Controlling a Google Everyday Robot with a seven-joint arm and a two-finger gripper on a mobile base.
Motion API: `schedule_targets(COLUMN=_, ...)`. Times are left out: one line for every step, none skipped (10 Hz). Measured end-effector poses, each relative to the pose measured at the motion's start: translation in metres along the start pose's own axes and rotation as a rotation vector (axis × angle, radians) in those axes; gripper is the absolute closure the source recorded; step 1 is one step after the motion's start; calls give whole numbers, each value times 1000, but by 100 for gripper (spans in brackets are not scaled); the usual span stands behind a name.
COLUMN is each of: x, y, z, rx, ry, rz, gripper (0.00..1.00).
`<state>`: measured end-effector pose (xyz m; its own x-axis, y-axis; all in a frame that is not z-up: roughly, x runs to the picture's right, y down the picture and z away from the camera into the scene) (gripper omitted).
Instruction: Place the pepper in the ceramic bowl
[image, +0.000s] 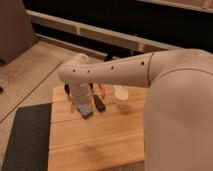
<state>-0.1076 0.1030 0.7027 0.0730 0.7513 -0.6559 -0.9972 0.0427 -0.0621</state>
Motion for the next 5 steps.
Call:
schedule_targets(x=0, y=0, z=0, rx=0, ry=0, rz=0, gripper=35)
schedule_targets(x=0, y=0, z=0, rx=0, ry=0, rz=0, gripper=35)
schedule_targets(x=0, y=0, z=0, rx=0, ry=0, rz=0, gripper=35)
schedule_targets(x=0, y=0, z=0, rx=0, ry=-1, rz=-1, gripper=35)
schedule_targets(x=-3, y=0, z=-1, rx=2, ry=-7, rz=-4, gripper=35)
